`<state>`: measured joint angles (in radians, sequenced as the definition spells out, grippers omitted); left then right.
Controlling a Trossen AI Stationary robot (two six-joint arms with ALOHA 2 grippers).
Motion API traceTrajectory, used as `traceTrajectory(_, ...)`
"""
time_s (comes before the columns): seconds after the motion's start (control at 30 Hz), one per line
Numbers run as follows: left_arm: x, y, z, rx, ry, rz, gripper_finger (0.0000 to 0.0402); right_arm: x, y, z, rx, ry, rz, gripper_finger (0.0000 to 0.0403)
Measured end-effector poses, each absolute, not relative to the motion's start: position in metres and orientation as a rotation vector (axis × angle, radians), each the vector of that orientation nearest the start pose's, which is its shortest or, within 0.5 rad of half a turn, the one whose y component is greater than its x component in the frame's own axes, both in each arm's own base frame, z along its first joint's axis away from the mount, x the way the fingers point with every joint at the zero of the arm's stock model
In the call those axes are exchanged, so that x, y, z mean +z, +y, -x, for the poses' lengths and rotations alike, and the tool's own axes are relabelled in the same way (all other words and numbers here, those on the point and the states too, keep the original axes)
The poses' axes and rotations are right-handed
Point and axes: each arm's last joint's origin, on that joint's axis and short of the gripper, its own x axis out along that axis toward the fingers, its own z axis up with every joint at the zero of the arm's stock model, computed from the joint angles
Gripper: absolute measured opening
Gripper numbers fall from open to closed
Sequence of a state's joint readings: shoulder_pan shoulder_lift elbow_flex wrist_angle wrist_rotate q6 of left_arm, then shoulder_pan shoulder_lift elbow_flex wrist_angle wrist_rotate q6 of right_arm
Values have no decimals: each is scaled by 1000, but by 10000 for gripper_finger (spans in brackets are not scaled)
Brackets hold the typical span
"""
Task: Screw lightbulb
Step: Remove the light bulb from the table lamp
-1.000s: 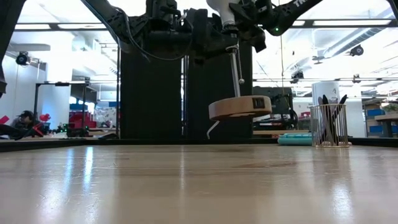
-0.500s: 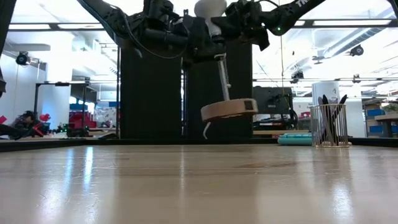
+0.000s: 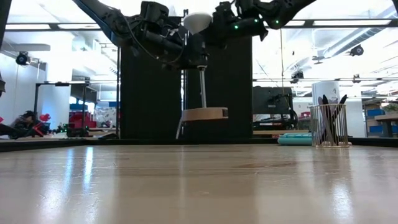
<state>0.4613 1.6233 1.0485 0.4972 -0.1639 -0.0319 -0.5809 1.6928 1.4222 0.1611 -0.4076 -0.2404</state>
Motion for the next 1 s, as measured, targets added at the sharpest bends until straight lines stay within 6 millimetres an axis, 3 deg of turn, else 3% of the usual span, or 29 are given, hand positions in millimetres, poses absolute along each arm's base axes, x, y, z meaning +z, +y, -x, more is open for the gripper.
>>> traceTrajectory(0.1, 276, 169, -327, 629, 73, 42, 137, 347, -207, -341, -197, 124, 198, 168)
traceTrajectory(0.3, 281, 167, -327, 560, 70, 42, 137, 347, -206, -334, -55, 134, 160, 191)
traceTrajectory(0.53, 280, 150, -331, 379, 84, 58, 137, 360, -208, -310, 214, 98, 104, 257)
traceTrajectory(0.7, 283, 134, -338, 289, 62, 52, 137, 361, -205, -305, 414, 74, 68, 294)
traceTrajectory(1.0, 284, 108, -348, 210, 51, 47, 137, 361, -198, -302, 677, 36, 33, 288)
